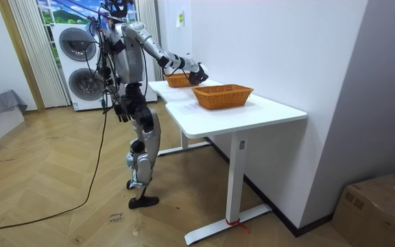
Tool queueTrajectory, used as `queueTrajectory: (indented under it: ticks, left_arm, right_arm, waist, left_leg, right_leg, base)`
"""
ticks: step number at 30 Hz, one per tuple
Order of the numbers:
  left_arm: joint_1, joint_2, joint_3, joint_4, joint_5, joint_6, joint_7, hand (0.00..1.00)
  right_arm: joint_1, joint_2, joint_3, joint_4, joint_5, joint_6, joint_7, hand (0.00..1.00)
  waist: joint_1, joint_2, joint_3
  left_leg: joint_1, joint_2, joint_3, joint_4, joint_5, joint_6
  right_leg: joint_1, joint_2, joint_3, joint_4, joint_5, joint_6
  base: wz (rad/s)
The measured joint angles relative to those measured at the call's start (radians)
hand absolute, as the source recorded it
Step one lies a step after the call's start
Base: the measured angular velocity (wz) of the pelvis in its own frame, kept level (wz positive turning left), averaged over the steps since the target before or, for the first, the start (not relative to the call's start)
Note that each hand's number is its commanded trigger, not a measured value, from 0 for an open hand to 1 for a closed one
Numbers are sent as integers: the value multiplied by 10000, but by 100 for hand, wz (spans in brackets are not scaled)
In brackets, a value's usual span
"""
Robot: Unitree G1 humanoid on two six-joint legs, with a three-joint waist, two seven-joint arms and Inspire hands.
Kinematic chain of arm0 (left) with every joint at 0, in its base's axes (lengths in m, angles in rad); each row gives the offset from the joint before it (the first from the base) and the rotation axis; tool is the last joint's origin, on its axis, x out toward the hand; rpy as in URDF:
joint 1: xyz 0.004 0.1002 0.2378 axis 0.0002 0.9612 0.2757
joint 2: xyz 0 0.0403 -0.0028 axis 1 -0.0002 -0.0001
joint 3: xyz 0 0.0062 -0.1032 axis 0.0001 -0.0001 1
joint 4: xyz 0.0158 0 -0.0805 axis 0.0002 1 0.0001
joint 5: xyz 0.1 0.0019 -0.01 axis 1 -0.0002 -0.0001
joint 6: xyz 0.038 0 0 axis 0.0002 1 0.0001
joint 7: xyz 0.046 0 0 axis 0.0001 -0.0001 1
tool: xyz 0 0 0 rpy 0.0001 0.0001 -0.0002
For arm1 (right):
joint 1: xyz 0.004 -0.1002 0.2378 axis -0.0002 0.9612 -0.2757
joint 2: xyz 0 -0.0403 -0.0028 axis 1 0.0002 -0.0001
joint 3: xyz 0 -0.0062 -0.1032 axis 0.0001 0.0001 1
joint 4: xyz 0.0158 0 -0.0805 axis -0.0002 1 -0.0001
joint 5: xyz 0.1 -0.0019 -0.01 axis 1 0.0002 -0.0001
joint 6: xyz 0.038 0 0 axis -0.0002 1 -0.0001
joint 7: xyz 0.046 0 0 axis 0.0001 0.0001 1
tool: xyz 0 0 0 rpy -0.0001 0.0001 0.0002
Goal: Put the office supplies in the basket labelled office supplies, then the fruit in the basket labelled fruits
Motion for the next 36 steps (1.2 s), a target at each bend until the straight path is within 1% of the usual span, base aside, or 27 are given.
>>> queueTrajectory:
  ticks: [2,4,6,9,10,12,13,15,17,19,22,23,25,26,28,29,31,33,34,36]
  left_arm:
    - [-36,-1,9,104,-2,0,0,0]
    - [-45,-17,6,154,1,2,-15,0]
    - [-70,-29,6,162,1,1,-67,0]
    - [-122,-30,7,177,190,1,-102,0]
    - [-132,-31,8,176,204,1,-111,0]
    - [-66,-31,17,177,206,1,-117,0]
    - [-24,-31,37,182,206,0,-148,0]
    - [32,-42,180,181,215,-5,-312,0]
    - [203,-97,396,180,353,-26,-368,0]
    - [297,-101,409,179,559,-24,-444,0]
    - [416,-154,406,181,914,-11,-482,0]
    - [479,-158,406,183,1089,-7,-494,0]
    - [565,-157,413,182,1110,4,-517,0]
    - [602,-158,412,181,1174,4,-577,0]
    - [693,-157,415,180,1191,14,-651,0]
    - [790,-159,414,179,1201,33,-670,0]
    - [932,-160,422,170,1201,61,-671,0]
    - [1119,-176,428,139,1202,94,-680,0]
    - [1220,-212,423,128,1203,143,-694,0]
    - [1349,-230,421,44,1199,226,-730,0]
  right_arm:
    - [64,0,-4,-266,-3,8,52,100]
    - [66,0,-20,-442,-6,8,99,100]
    - [86,0,-61,-456,-18,10,177,100]
    - [209,0,-259,-501,-16,18,218,100]
    - [340,0,-448,-641,-16,24,218,100]
    - [386,0,-623,-860,-20,25,217,100]
    - [386,0,-778,-951,-20,25,217,100]
    - [386,-1,-951,-1126,-21,24,158,100]
    - [388,-1,-1070,-1318,-22,24,157,100]
    - [386,-1,-1174,-1591,-19,23,79,100]
    - [387,0,-1175,-1894,-7,22,7,100]
    - [386,-1,-1198,-1991,-2,22,7,100]
    - [387,-1,-1207,-2021,1,22,8,100]
    - [387,1,-1206,-2027,9,23,14,100]
    - [386,0,-1206,-2113,18,23,17,100]
    - [388,2,-1202,-2140,20,23,18,100]
    - [388,2,-1203,-2154,23,24,12,100]
    - [392,29,-1202,-2163,35,46,12,100]
    - [392,43,-1202,-2213,36,108,12,100]
    - [391,44,-1200,-2230,42,123,12,100]
  waist:
    - [-155,13,4]
    - [-223,33,16]
    - [-307,47,9]
    - [-295,65,4]
    - [-273,75,3]
    - [-259,90,-9]
    - [-238,83,-14]
    - [-178,27,-69]
    - [-134,36,-69]
    - [-126,43,-68]
    - [-39,126,-29]
    - [-10,141,-40]
    - [82,153,-32]
    - [140,129,-47]
    - [223,111,-51]
    - [308,124,-32]
    - [406,62,-59]
    - [407,3,-62]
    - [418,-30,-80]
    - [517,-47,-78]
  left_leg:
    - [60,6,-1,-3,-2,-1]
    - [50,22,-2,-2,-3,-2]
    - [51,30,-3,5,-6,-6]
    - [41,45,2,1,-33,-5]
    - [44,43,16,2,-36,-1]
    - [50,39,48,5,-43,12]
    - [54,35,47,4,-45,15]
    - [75,30,46,20,-45,17]
    - [74,29,29,56,-47,18]
    - [81,20,-11,65,-47,19]
    - [243,8,-60,41,-67,21]
    - [240,1,-109,57,-71,21]
    - [246,-7,-174,89,-71,21]
    - [253,-14,-228,101,-71,20]
    - [257,-31,-268,118,-70,19]
    - [283,-37,-271,126,-70,19]
    - [371,-59,-323,121,-70,19]
    - [413,-116,-468,116,-70,20]
    - [441,-166,-565,117,-71,22]
    - [505,-180,-567,108,-77,33]
  right_leg:
    - [50,-10,-8,-78,3,-4]
    - [54,-18,-9,-91,12,-19]
    - [55,-11,-9,-84,14,-22]
    - [38,30,32,8,16,-25]
    - [15,29,66,59,16,-24]
    - [2,29,120,73,16,-24]
    - [11,29,124,75,16,-24]
    - [45,30,116,65,16,-24]
    - [69,35,93,60,17,-23]
    - [106,28,-4,60,18,-20]
    - [215,21,-57,49,17,-17]
    - [253,18,-121,46,16,-16]
    - [355,20,-185,25,14,-14]
    - [369,20,-195,-7,13,-12]
    - [468,18,-258,-132,12,-11]
    - [520,19,-260,-147,9,-6]
    - [633,12,-303,-216,1,7]
    - [801,-34,-447,-287,-11,44]
    - [857,-62,-518,-289,-37,82]
    - [892,-86,-566,-290,-47,98]
  base:
    - [0]
    - [0]
    - [0]
    - [-1]
    - [-6]
    - [-6]
    - [0]
    - [0]
    - [2]
    - [7]
    - [5]
    - [9]
    - [12]
    - [10]
    - [9]
    - [7]
    - [10]
    - [22]
    - [19]
    - [7]
